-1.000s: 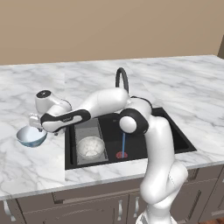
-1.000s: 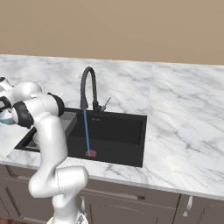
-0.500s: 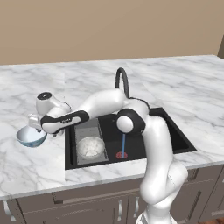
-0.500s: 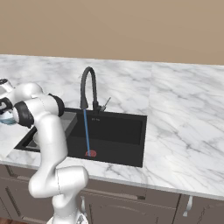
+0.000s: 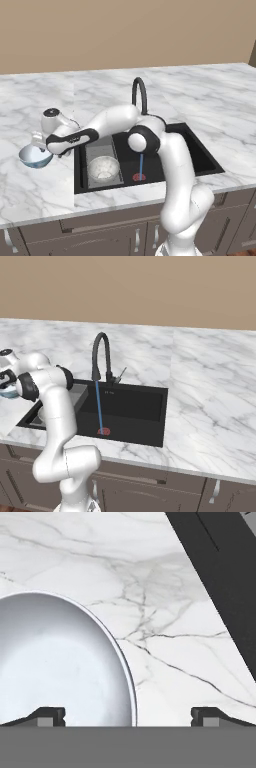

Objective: Rinse each bowl for a few seconds and place them down in the sink or on the counter.

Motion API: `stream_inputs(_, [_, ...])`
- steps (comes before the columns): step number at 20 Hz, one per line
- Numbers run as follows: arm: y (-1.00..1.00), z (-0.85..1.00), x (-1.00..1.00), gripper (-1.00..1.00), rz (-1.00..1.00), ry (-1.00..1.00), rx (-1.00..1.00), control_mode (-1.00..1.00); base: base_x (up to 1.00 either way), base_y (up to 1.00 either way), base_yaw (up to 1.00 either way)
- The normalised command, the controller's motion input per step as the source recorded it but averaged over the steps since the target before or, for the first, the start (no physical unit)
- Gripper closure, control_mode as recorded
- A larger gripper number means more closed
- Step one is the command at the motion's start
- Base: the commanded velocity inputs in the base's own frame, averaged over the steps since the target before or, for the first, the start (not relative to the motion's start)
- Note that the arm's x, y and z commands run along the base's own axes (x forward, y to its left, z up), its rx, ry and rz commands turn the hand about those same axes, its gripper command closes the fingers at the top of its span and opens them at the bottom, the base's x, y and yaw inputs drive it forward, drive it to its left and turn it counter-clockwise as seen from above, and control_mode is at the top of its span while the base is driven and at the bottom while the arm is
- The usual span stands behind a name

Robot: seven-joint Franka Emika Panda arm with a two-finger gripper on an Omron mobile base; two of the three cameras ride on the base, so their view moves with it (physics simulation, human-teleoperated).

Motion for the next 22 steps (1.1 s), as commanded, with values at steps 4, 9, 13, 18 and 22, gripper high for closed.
stream_inputs(4, [0.12,-0.16,0.2,-1.0,0.0,0.0,0.02,-1.0,0.0,0.0,0.0])
stream_inputs(9, [0.12,-0.1,0.2,-1.0,0.0,0.0,0.01,-1.0,0.0,0.0,0.0])
stream_inputs(13, [0.14,-0.04,0.15,-1.0,0.0,0.0,0.01,-1.0,0.0,0.0,0.0])
stream_inputs(18, [0.17,-0.01,0.03,1.0,0.0,0.0,0.01,-1.0,0.0,0.0,0.0])
stream_inputs(22, [0.02,0.0,0.0,1.0,0.0,0.0,0.01,-1.0,0.0,0.0,0.0])
